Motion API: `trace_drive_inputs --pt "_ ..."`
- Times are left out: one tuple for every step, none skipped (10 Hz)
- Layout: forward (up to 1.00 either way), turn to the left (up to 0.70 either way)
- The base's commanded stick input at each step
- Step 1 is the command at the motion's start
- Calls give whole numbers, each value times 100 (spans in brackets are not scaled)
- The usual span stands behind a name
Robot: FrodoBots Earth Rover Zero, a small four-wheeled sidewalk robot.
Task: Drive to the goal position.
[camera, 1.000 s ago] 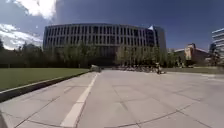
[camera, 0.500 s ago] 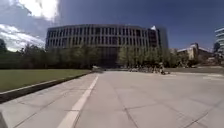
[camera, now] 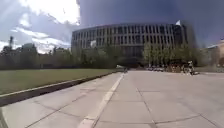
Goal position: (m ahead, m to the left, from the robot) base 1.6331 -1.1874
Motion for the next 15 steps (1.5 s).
trace_drive_inputs --pt "70 2" --pt "70 1" --pt "70 1" --pt "70 1" --pt "70 1" --pt "70 1" --pt "70 1" --pt "70 1" --pt "70 0" --pt "70 -1" --pt "70 -8" --pt "70 -33" --pt "70 -33" --pt "70 -33" --pt "70 -33"
